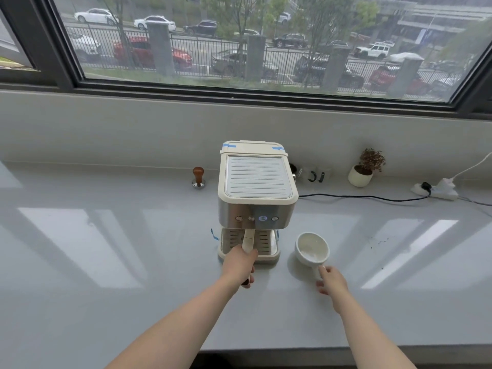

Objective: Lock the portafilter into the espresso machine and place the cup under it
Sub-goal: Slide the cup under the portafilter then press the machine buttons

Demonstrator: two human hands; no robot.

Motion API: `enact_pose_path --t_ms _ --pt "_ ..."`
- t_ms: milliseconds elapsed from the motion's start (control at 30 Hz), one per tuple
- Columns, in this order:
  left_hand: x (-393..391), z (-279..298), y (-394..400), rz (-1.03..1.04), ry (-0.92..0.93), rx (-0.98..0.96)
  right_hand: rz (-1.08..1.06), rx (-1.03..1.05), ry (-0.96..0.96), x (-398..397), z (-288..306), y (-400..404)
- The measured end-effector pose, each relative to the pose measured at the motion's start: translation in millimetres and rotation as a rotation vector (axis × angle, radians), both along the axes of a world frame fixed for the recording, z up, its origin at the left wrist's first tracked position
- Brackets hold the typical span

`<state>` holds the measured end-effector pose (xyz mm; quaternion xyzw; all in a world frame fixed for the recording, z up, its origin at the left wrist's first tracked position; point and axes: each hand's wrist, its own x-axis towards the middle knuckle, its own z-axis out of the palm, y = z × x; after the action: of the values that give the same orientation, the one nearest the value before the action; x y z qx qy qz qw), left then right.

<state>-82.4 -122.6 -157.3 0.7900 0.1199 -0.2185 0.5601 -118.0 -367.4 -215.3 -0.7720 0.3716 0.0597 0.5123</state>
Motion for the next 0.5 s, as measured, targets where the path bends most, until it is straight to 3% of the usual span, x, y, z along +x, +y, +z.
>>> enact_pose_path --t_ms 167,500 --pt "0.5 0.8 0.0 -0.007 0.0 0.03 0.021 0.233 -0.009 3.2 -4.2 6.7" --pt "2.7 1.8 2.2 -0.047 -0.058 0.144 -0.009 0.271 -0.15 -3.4 -3.9 15.8"
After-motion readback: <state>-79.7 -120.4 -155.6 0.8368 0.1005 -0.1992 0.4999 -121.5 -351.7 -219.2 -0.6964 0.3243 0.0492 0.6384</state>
